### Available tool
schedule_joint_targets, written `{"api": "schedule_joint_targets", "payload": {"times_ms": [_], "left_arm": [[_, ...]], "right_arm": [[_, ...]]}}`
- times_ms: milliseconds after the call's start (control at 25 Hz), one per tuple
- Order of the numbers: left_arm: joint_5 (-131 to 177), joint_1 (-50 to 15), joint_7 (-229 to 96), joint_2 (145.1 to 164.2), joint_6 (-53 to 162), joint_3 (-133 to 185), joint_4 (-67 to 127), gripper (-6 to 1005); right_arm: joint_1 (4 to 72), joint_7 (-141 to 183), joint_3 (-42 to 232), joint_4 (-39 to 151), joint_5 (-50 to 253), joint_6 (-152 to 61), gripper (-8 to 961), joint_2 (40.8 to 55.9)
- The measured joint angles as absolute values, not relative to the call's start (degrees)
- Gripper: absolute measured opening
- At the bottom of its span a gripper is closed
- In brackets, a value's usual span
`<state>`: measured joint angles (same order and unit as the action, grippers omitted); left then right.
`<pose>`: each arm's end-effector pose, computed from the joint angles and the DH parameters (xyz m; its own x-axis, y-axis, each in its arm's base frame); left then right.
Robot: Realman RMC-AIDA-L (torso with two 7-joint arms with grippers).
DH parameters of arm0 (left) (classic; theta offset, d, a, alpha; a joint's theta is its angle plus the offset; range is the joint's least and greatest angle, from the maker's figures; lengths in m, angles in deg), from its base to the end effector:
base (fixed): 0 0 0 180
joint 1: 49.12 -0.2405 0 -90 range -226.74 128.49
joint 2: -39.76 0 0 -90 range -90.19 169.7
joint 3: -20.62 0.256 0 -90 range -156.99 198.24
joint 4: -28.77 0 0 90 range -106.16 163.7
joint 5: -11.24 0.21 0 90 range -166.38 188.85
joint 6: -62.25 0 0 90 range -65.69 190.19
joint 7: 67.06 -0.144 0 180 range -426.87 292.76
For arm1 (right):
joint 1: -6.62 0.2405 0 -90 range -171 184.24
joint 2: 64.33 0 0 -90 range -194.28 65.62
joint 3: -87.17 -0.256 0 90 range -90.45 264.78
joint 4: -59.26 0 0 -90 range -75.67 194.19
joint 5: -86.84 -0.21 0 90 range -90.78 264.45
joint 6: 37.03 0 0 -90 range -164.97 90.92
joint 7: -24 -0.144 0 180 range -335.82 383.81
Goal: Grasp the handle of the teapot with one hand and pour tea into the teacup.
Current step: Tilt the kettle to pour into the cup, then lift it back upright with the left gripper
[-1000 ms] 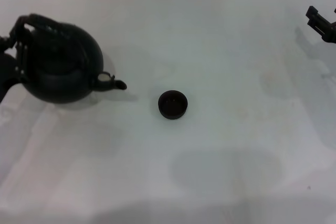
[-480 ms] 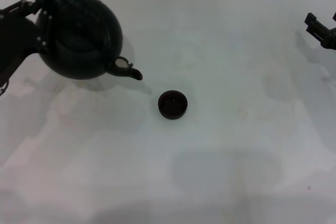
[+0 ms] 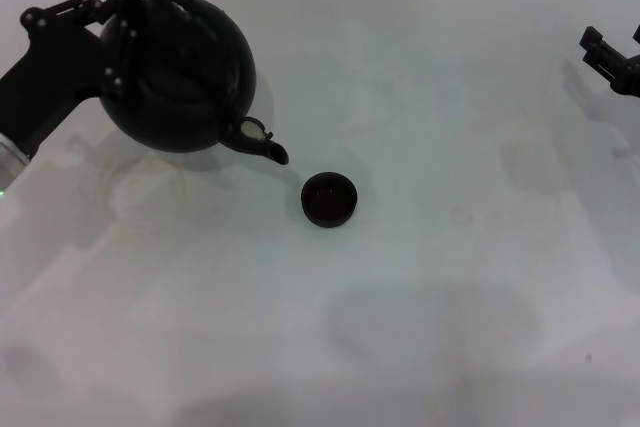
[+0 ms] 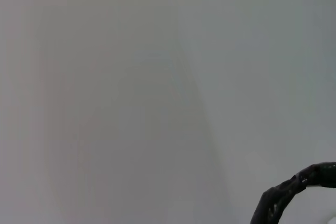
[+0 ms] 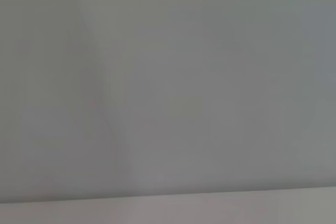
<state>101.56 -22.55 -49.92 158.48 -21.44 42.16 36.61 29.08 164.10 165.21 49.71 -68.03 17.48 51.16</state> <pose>-0.3013 0.3118 -0.0117 0.7926 -0.2190 0.5691 0.3733 -0.5636 -0.7369 0.3724 0.3275 -0.0020 0.5879 -0.2648 -0.7644 -0.8085 -0.2229 -0.5446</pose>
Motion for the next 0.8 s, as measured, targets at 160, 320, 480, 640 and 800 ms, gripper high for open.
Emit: {"api": "schedule_joint_targets", "payload": {"times_ms": [160, 320, 480, 640, 800], "left_arm": [[101.64, -22.16, -52.36, 158.79, -21.20, 42.16, 35.72, 119], [101.82, -21.59, -55.11, 158.85, -20.45, 42.16, 34.74, 119], [102.13, -20.77, -56.04, 158.85, -19.81, 42.16, 34.58, 119], [102.15, -19.93, -57.14, 158.85, -19.63, 42.16, 34.53, 120], [102.54, -19.06, -58.24, 158.85, -18.54, 42.36, 33.77, 120]], "right_arm": [[29.26, 164.00, 165.21, 49.71, -68.03, 17.22, 830, 51.16], [29.36, 164.00, 165.16, 49.69, -68.03, 17.13, 830, 51.16], [29.47, 164.00, 165.07, 49.68, -68.03, 17.09, 830, 51.16], [29.57, 164.00, 164.87, 49.60, -68.03, 16.97, 830, 51.16], [29.57, 164.00, 164.77, 49.36, -68.17, 16.19, 830, 51.16]]}}
